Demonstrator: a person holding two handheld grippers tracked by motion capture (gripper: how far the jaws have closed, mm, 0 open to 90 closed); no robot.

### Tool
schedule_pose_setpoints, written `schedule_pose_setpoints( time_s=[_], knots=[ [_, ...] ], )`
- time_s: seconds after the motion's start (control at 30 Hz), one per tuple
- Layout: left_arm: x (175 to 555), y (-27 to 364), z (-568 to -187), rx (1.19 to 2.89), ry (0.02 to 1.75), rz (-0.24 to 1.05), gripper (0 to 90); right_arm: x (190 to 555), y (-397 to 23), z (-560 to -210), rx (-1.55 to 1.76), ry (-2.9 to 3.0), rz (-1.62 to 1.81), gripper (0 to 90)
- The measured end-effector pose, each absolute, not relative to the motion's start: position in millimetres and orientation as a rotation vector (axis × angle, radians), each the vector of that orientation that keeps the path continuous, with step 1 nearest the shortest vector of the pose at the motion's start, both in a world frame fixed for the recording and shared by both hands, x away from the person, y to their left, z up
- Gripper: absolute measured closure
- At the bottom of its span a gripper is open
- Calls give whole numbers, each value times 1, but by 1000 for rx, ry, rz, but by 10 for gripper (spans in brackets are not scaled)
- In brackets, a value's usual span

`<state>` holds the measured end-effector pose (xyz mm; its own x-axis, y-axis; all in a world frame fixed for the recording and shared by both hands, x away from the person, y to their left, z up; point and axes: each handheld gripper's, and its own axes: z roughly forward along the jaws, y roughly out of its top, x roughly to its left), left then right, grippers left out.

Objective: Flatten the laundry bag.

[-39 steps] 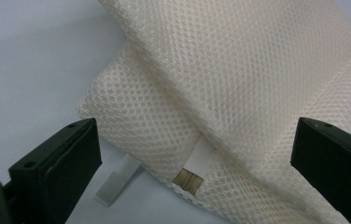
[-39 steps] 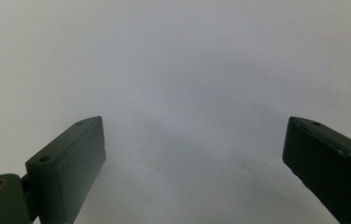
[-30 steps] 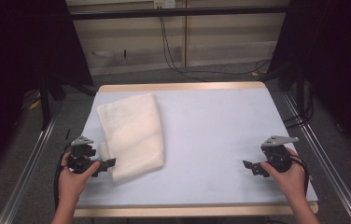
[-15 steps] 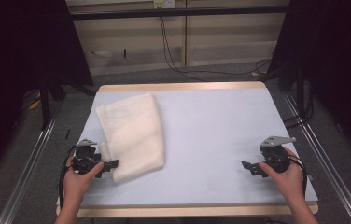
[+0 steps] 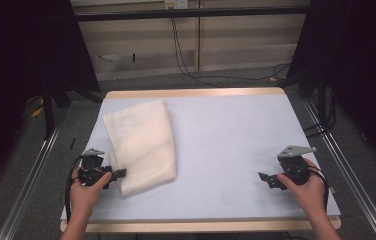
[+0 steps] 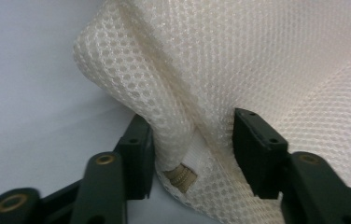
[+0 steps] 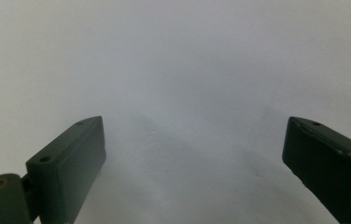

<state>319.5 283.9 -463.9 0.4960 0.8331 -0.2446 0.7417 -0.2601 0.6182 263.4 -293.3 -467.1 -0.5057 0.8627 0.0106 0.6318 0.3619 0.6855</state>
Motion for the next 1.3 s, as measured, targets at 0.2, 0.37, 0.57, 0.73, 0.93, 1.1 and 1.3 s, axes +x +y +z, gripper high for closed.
schedule_pose_setpoints(
  time_s=[0.2, 0.37, 0.57, 0.73, 0.93, 1.1, 1.3],
  knots=[
    [318, 283, -459, 2028, 1280, 161, 611, 263, -292, -467, 1327, 2290, 888, 63],
    [318, 283, -456, 2019, 1272, 152, 658, 263, -294, -467, 1317, 2276, 900, 63],
    [316, 282, -451, 2035, 1245, 157, 666, 263, -292, -467, 1330, 2287, 902, 67],
    [315, 280, -446, 2031, 1229, 153, 669, 262, -292, -467, 1315, 2295, 900, 67],
    [315, 277, -442, 2013, 1225, 140, 671, 263, -292, -467, 1322, 2289, 906, 68],
    [314, 274, -435, 1992, 1189, 124, 674, 263, -293, -466, 1321, 2282, 908, 69],
    [314, 268, -430, 2002, 1164, 123, 666, 263, -293, -466, 1324, 2282, 913, 69]
  ],
)
